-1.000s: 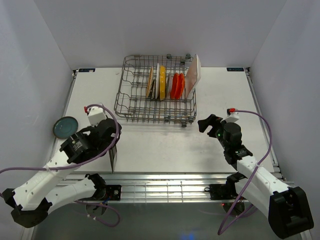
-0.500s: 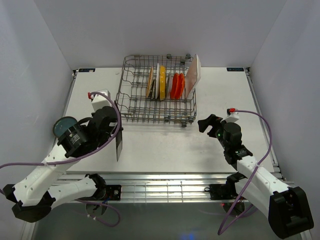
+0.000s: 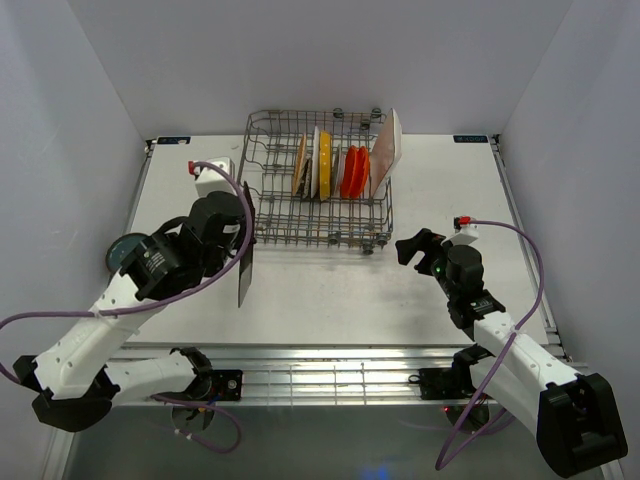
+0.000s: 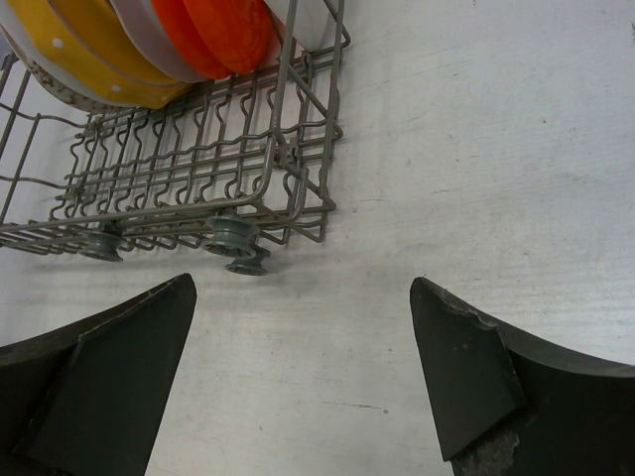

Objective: Load the plates into the dish rack
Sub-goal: Insert the plate into the dish rack.

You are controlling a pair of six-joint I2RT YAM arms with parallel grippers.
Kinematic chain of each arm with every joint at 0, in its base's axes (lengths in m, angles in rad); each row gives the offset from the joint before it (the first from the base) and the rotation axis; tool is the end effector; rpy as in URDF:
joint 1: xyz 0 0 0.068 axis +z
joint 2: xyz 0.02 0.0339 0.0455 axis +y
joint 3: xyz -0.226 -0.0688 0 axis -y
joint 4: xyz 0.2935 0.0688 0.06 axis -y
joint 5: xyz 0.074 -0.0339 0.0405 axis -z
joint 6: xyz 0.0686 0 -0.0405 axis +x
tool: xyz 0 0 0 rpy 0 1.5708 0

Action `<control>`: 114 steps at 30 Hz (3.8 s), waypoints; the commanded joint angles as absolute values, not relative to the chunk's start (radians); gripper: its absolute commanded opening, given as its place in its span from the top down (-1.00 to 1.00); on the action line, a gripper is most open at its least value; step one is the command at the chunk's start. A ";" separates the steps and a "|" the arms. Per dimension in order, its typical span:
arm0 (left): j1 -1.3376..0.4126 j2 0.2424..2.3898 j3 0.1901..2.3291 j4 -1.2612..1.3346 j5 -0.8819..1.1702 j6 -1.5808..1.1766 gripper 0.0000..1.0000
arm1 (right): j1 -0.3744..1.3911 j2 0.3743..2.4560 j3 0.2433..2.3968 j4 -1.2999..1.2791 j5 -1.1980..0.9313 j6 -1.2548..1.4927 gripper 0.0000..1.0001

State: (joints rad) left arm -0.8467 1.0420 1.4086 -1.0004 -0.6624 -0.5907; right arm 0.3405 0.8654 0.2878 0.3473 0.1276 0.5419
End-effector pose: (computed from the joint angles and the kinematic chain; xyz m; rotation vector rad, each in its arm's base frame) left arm 0.2050 -0.1681 0.3940 -0.0912 2.0580 -0.1510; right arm 0.2767 0.0888 0.1432 0.2757 1.8081 0.5128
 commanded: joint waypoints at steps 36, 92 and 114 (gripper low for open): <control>-0.377 1.495 1.862 -0.636 -0.118 -0.428 1.00 | 0.339 0.865 0.311 0.394 0.130 0.529 -0.88; -0.255 2.003 2.191 -0.411 0.149 -0.486 1.00 | 0.339 0.856 0.310 0.397 0.129 0.526 -0.89; -0.252 2.017 2.089 -0.327 0.141 -0.515 1.00 | 0.339 0.854 0.310 0.397 0.126 0.528 -0.89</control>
State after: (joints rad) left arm -0.2619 2.0777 2.0708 -0.4965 0.1272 -0.5014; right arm 0.3405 0.8654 0.2878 0.3477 0.1265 0.5419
